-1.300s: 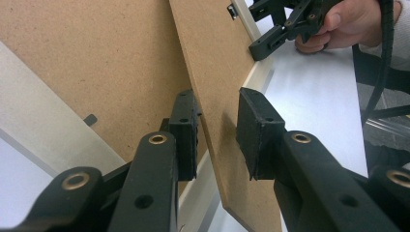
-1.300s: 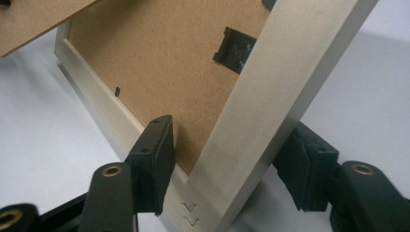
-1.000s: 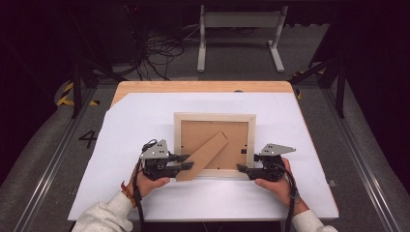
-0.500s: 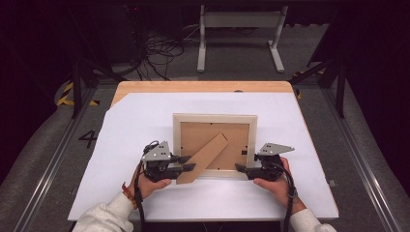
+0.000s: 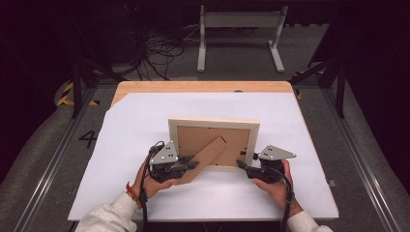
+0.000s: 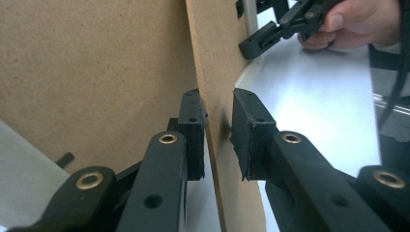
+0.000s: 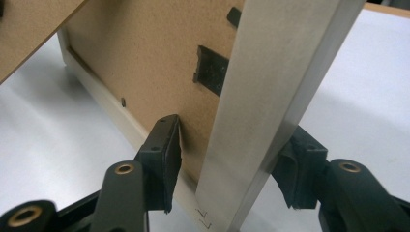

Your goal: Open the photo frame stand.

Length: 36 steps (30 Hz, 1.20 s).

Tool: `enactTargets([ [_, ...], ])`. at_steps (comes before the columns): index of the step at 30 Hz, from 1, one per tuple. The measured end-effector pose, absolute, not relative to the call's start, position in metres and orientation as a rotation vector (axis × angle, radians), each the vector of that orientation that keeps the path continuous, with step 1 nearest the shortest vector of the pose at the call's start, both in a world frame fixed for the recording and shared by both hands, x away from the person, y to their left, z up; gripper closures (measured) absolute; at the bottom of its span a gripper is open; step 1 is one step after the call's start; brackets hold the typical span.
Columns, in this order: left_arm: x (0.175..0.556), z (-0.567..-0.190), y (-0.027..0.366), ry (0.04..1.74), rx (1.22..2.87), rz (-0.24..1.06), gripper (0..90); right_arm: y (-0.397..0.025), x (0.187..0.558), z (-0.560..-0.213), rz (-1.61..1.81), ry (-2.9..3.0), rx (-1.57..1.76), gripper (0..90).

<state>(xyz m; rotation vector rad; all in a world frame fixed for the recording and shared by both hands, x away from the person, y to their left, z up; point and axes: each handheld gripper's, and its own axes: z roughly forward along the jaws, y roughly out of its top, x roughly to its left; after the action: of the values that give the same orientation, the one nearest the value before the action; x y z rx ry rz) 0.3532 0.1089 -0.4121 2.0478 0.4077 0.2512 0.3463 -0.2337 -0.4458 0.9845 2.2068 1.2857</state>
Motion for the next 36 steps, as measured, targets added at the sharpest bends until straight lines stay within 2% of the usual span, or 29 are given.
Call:
enactTargets([
  [4,0.356,-0.413,0.108,0.411,2.050,0.250,76.4,-0.230,0.346,-0.446,1.244,2.163,0.986,48.9],
  [7,0.354,-0.413,0.104,0.396,2.059,0.247,77.6,-0.229,0.345,-0.445,1.196,2.126,0.968,57.2],
  [9,0.352,-0.412,0.102,0.397,2.067,0.265,77.8,-0.227,0.343,-0.445,1.167,2.103,0.934,59.6],
  [11,0.351,-0.412,0.102,0.404,2.065,0.273,81.0,-0.226,0.342,-0.444,1.153,2.104,0.930,59.5],
  [16,0.347,-0.415,0.104,0.400,2.080,0.278,80.8,-0.228,0.341,-0.443,1.181,2.112,0.927,58.0],
  [19,0.344,-0.414,0.105,0.401,2.080,0.288,80.6,-0.228,0.339,-0.439,1.194,2.093,0.909,53.7],
  [36,0.335,-0.410,0.122,0.411,2.089,0.334,80.5,-0.236,0.327,-0.423,1.267,2.026,0.833,57.1],
])
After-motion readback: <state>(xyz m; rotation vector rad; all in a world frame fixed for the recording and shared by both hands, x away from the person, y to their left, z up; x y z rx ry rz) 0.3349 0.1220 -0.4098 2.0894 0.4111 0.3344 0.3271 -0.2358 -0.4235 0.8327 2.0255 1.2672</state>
